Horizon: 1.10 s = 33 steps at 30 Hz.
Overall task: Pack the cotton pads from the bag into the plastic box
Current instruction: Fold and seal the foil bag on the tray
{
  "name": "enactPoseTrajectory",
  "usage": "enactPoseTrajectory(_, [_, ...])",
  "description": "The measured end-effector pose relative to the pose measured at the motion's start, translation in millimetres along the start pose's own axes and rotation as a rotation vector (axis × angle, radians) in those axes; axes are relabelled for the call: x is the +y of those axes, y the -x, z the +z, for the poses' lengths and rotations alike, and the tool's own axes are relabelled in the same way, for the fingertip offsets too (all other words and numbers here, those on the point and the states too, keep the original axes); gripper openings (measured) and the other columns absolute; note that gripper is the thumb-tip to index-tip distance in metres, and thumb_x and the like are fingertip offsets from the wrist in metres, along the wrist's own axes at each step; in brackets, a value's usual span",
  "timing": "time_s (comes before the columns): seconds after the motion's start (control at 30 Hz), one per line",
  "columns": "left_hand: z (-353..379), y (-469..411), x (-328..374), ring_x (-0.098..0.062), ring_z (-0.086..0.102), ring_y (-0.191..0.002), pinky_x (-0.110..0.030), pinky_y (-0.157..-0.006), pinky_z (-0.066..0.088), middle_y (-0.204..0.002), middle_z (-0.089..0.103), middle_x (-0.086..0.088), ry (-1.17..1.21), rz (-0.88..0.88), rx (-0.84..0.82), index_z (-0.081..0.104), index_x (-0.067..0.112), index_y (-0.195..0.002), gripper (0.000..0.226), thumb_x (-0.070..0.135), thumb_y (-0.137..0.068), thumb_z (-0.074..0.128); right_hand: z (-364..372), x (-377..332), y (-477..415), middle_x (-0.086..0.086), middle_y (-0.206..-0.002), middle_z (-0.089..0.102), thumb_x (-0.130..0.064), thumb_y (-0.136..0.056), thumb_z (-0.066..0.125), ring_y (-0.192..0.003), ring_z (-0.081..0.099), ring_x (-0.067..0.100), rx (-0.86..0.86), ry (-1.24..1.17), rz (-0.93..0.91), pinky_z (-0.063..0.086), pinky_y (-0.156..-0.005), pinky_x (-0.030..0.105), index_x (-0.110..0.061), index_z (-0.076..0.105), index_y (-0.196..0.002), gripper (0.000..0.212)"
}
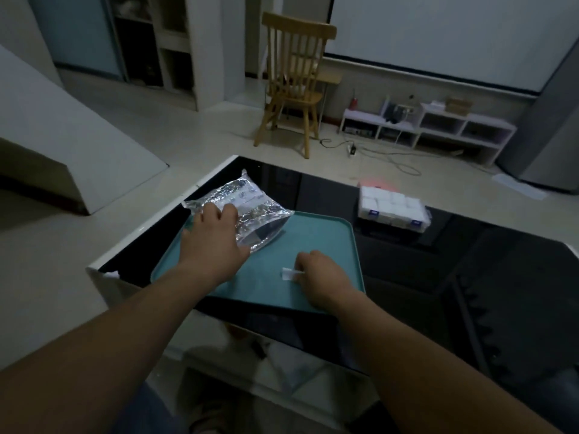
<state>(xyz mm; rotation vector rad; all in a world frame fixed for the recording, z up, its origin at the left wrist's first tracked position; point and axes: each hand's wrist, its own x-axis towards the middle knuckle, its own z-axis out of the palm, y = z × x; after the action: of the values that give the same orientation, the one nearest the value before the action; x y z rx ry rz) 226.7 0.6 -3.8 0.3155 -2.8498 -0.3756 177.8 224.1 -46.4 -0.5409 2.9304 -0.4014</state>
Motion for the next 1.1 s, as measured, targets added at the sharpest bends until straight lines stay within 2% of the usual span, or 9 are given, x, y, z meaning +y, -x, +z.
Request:
enactPoseTrajectory(0.1, [17,-3,-14,-0.039,0.053,-0.118,-0.054,-0.094,0.045,-0.13,0.045,-0.014,0.028,-0.099,-0.023,0.037,0.024,-0.123,0.066,0.061,-0.078,0.068,2,-3,-11,0.011,-0.109,0.065,-0.032,-0.097,0.063,-0.103,0.061,0.034,0.051,-0.132,0.052,0.042,-0.077,0.036,-0.019,0.062,-0.097,0.012])
enactPoseTrajectory(0.23, [35,-3,-18,-0.036,0.058,-0.114,-0.052,-0.092,0.042,-0.124,0.059,-0.012,0.005,-0.14,-0.088,0.033,0.024,-0.124,0.068,0.064,-0.078,0.064,-2,-22,-32,0.0,-0.092,0.065,-0.032,-0.098,0.064,-0.09,0.061,0.024,0.187,-0.331,0.088,0.041,-0.072,0.033,-0.021,0.065,-0.095,0.011])
enactPoseTrajectory(0.5, [54,-19,-24,-0.034,0.057,-0.115,-0.05,-0.091,0.04,-0.122,0.061,-0.007,0.014,-0.114,-0.093,0.041,0.028,-0.129,0.038,0.039,-0.095,0.052,10,-54,-88,0.003,-0.093,0.072,-0.032,-0.096,0.062,-0.091,0.066,0.025,0.2,-0.372,0.151,0.044,-0.071,0.032,-0.016,0.07,-0.087,0.02])
enactPoseTrajectory(0.63, [61,-25,-26,-0.034,0.059,-0.108,-0.047,-0.086,0.042,-0.117,0.062,-0.006,0.021,-0.089,-0.043,0.051,0.029,-0.112,0.015,0.029,-0.099,0.045,13,-65,-95,0.003,-0.096,0.076,-0.021,-0.099,0.06,-0.091,0.067,0.021,0.237,-0.561,0.123,0.046,-0.076,0.028,-0.013,0.078,-0.104,0.019])
enactPoseTrajectory(0.73, [58,-28,-27,-0.034,0.058,-0.105,-0.046,-0.084,0.042,-0.11,0.061,-0.004,0.072,-0.051,0.01,0.051,0.029,-0.102,0.006,0.028,-0.099,0.046,13,-67,-91,0.001,-0.096,0.075,-0.021,-0.098,0.061,-0.087,0.07,0.019,0.202,-0.63,0.078,0.059,-0.082,0.04,-0.017,0.069,-0.119,0.023])
enactPoseTrajectory(0.83, [51,-30,-25,-0.031,0.056,-0.101,-0.043,-0.079,0.038,-0.1,0.058,-0.001,0.116,0.012,0.069,0.05,0.03,-0.097,0.001,0.031,-0.097,0.05,6,-65,-83,0.001,-0.102,0.073,-0.023,-0.097,0.063,-0.092,0.069,0.02,0.216,-0.576,0.09,0.058,-0.085,0.041,-0.018,0.062,-0.118,0.021])
enactPoseTrajectory(0.93, [43,-28,-19,-0.029,0.055,-0.097,-0.04,-0.076,0.034,-0.094,0.053,0.002,0.129,0.082,0.108,0.053,0.029,-0.097,0.003,0.033,-0.097,0.052,-11,-63,-76,-0.003,-0.091,0.074,-0.027,-0.095,0.067,-0.086,0.067,0.017,0.295,-0.432,0.094,0.051,-0.076,0.031,-0.018,0.069,-0.095,0.009])
enactPoseTrajectory(1.03, [35,-24,-12,-0.03,0.056,-0.095,-0.041,-0.076,0.04,-0.099,0.059,-0.002,0.16,0.139,0.135,0.053,0.028,-0.096,0.004,0.032,-0.097,0.052,-23,-62,-64,-0.003,-0.09,0.076,-0.036,-0.099,0.063,-0.081,0.067,0.016,0.322,-0.289,-0.04,0.05,-0.072,0.031,-0.021,0.078,-0.097,0.021])
enactPoseTrajectory(1.1, [28,-25,-11,-0.031,0.057,-0.095,-0.043,-0.077,0.044,-0.098,0.062,-0.002,0.204,0.156,0.154,0.053,0.028,-0.094,0.003,0.03,-0.095,0.054,-29,-61,-51,-0.003,-0.098,0.074,-0.051,-0.102,0.052,-0.089,0.064,0.018,0.283,-0.128,-0.156,0.046,-0.072,0.032,-0.028,0.078,-0.106,0.035])
